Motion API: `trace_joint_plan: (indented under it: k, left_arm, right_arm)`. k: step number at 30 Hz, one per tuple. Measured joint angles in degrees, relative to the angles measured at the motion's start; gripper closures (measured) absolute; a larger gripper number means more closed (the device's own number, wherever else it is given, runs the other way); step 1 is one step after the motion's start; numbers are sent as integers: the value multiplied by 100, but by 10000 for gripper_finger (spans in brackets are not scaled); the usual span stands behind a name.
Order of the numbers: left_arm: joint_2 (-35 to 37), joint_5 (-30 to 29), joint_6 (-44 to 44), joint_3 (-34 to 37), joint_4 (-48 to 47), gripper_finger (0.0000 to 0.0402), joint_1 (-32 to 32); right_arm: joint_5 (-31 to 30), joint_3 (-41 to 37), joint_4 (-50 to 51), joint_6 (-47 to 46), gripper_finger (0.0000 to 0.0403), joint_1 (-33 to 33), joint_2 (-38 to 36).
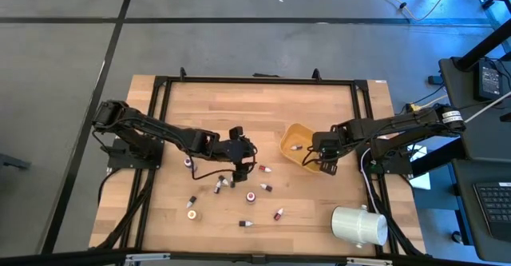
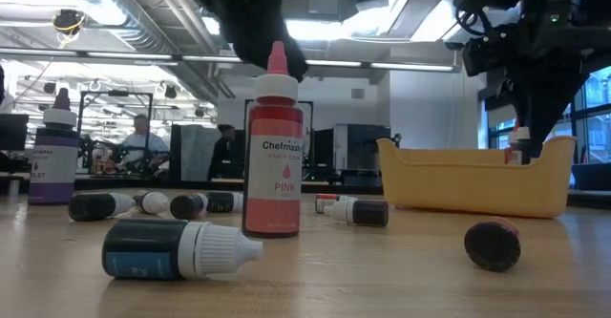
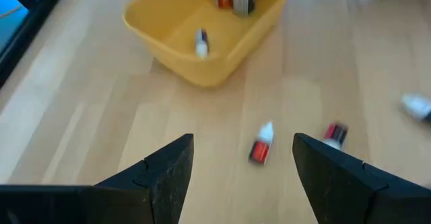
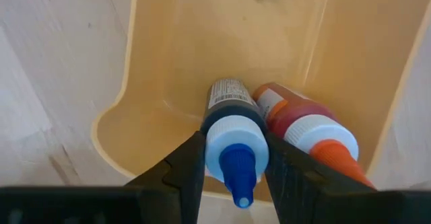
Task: Pick & Place food coloring
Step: Put the large blue food coloring bottle in the yellow bin, then put the small green food coloring bottle in the yellow bin
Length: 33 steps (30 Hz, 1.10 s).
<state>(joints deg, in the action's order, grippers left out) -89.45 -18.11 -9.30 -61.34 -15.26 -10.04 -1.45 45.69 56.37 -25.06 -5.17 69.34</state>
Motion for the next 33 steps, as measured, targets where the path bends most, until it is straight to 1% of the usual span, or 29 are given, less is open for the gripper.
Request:
trace_joint_plan:
  k: [5,8,11,15,20,23,28,30,33]
  left_arm:
    - [0,44,52,0,-288,154,2]
    - [0,269,66,0,-296,152,2]
    - [0,402,234,0,-304,152,0]
    - [0,569,234,0,-383,157,0]
    - [-6,644,-287,0,-869,160,2]
    - [-130,586,-690,-1,-1178,160,2]
    - [-557,889,-898,0,-1367,160,0]
    - [-787,1013,-901,0,-1343,160,0]
    - [-1088,1031,-956,0,-1355,160,10]
  right_arm:
    - [36,-2,3,-2,233,0,4]
    - [39,-7,22,-2,223,-2,7]
    - [37,-7,26,-2,220,0,7]
    - [33,24,60,-4,220,-2,9]
    - [24,233,58,-15,219,0,9]
    - [22,410,51,-16,219,0,9]
    - [-11,794,7,-23,219,0,8]
    - [-62,916,-121,20,219,-1,9]
    - [-92,1014,-579,202,219,0,7]
